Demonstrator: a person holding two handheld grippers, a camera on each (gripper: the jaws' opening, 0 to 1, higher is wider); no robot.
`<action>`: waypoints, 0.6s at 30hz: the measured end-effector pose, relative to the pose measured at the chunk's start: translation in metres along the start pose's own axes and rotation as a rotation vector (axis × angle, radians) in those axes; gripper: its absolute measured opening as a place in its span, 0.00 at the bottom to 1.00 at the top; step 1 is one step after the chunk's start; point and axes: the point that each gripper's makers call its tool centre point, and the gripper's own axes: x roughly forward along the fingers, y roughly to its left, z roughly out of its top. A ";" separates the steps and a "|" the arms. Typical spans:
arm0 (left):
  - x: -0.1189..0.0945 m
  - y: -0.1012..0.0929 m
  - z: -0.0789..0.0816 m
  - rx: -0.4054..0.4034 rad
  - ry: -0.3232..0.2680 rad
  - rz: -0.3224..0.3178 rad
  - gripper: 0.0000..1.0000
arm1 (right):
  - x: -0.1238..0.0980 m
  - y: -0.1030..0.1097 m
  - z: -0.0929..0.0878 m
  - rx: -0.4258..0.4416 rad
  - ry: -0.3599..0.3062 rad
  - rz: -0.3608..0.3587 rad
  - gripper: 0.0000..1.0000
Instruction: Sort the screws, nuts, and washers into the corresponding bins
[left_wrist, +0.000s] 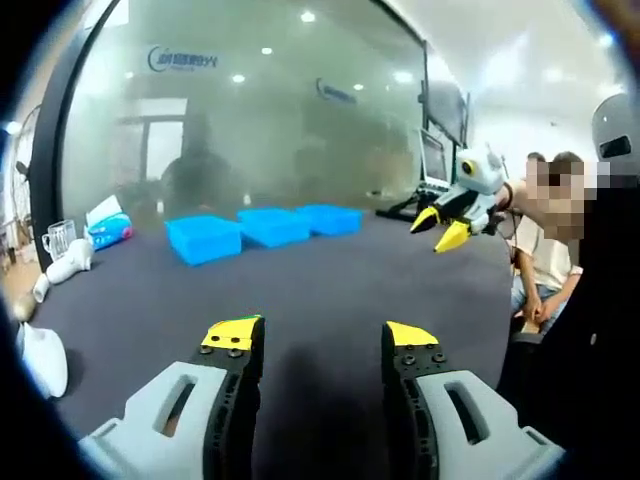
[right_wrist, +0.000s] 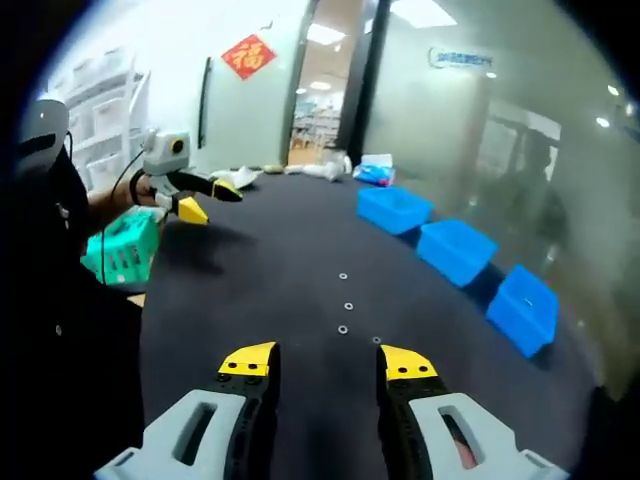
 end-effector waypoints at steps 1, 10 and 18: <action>0.000 0.000 0.000 0.000 0.000 0.002 0.46 | 0.001 -0.003 0.002 -0.011 0.006 0.004 0.35; -0.004 0.006 0.001 -0.005 -0.009 0.021 0.46 | 0.018 -0.004 0.018 -0.070 0.064 0.078 0.34; -0.008 0.011 0.000 -0.011 -0.017 0.041 0.46 | 0.049 -0.008 0.032 -0.102 0.130 0.147 0.29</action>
